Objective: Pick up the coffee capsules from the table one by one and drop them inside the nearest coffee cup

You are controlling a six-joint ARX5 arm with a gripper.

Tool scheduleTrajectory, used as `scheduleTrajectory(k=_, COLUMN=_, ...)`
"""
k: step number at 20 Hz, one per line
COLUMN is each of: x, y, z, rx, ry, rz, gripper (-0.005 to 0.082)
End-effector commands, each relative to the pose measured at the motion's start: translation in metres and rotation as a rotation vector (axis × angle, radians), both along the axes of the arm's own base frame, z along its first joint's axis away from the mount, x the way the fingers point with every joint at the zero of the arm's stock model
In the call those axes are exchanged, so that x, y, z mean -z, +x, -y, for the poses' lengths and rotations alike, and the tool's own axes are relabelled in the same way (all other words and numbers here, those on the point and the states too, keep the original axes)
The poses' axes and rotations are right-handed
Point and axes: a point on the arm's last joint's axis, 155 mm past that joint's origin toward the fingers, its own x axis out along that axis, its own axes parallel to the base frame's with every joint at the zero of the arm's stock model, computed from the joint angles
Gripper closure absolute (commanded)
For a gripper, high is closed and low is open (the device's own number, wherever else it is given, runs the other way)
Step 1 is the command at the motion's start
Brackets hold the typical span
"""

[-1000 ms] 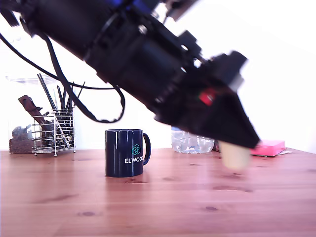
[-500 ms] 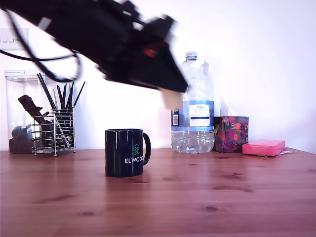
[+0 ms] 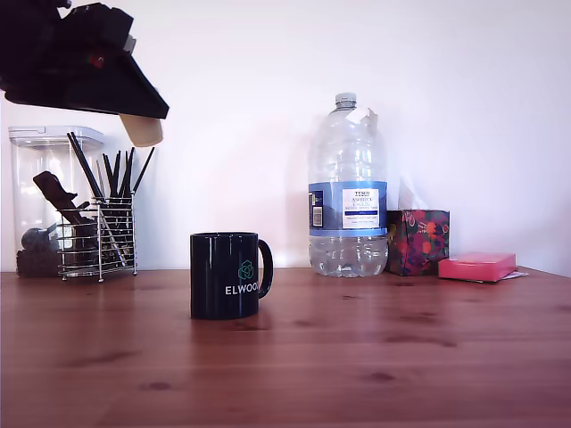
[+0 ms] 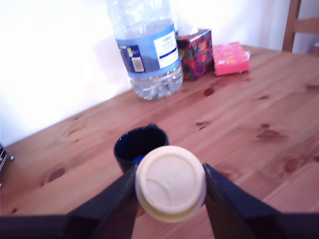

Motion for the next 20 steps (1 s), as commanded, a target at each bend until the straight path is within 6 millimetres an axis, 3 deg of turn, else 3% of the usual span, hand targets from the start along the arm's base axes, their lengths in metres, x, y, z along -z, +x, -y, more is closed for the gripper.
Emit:
scheduleTrajectory(k=1, x=0.014, y=0.003, z=-0.003, rx=-0.011, ry=0.013, rz=-0.026, gripper=0.0517)
scheduleTrajectory(k=9, x=0.028, y=0.039, z=-0.002, rx=-0.014, ry=0.012, rz=-0.08, gripper=0.0517)
scheduleTrajectory(k=20, x=0.021, y=0.124, z=0.03, rx=0.026, ry=0.023, rz=-0.194, gripper=0.0517)
